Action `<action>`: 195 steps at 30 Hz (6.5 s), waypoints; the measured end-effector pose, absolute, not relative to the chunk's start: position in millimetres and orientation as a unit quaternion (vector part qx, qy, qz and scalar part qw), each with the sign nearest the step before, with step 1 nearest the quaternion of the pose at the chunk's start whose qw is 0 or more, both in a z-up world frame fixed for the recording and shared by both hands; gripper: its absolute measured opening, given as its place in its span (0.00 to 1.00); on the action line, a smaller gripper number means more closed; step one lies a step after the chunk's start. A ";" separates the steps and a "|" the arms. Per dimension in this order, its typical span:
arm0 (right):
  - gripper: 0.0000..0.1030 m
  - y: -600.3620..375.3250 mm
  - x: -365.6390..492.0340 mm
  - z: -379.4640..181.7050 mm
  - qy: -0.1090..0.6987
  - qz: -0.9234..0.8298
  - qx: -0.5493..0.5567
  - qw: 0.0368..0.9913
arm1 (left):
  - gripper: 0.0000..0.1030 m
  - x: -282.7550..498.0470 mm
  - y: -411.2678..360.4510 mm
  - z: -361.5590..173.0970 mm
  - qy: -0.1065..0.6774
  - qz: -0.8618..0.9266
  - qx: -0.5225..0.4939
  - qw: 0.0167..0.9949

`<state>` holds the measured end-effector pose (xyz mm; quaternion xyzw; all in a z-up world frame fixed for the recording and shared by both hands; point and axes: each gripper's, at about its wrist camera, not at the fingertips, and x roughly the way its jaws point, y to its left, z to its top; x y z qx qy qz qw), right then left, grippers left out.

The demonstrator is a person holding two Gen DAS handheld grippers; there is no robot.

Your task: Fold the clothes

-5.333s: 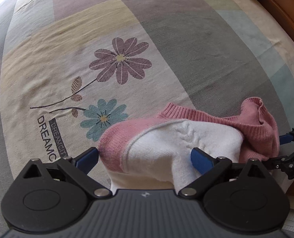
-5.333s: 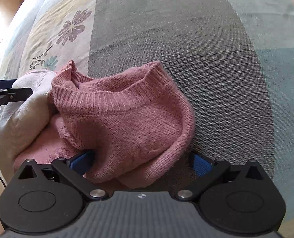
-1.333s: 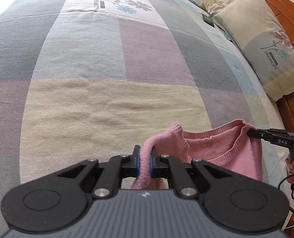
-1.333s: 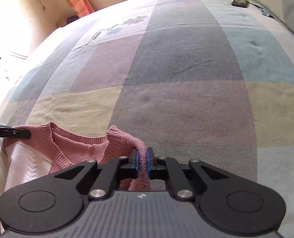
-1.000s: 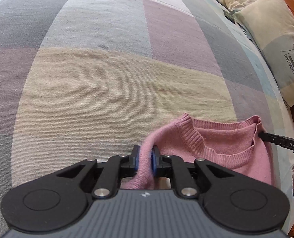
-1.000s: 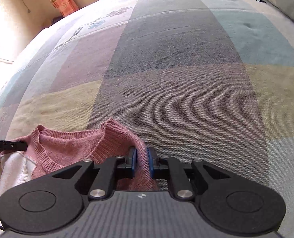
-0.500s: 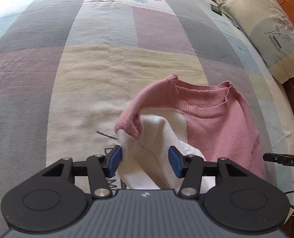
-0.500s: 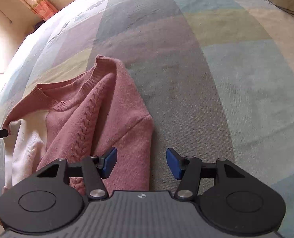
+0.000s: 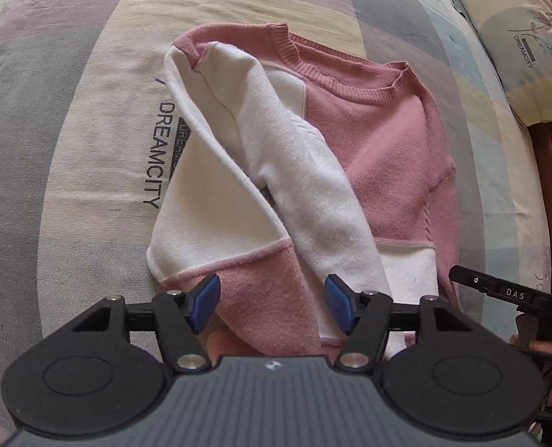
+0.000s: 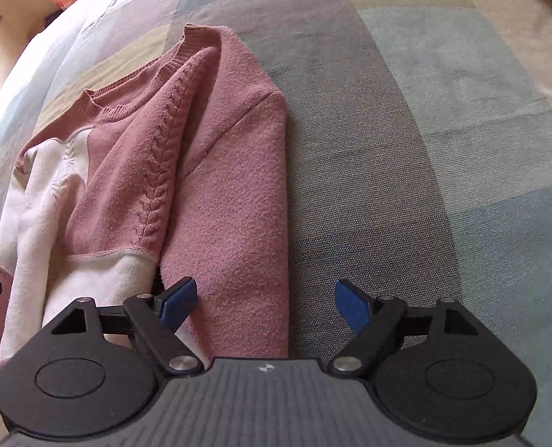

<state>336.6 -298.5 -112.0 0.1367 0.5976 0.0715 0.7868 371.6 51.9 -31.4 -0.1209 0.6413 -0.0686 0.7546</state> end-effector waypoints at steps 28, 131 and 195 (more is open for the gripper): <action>0.87 -282.5 344.4 -110.1 0.599 0.098 0.110 0.787 | 0.63 349.6 85.7 -69.0 0.676 0.034 -0.166 0.717; 0.99 -250.4 348.9 -140.1 0.628 0.087 0.045 0.772 | 0.72 378.6 166.6 -76.1 0.557 0.178 0.046 0.810; 1.00 -256.9 322.2 -109.7 0.585 0.079 0.008 0.807 | 0.93 403.1 39.0 -98.9 0.560 -0.009 0.066 0.826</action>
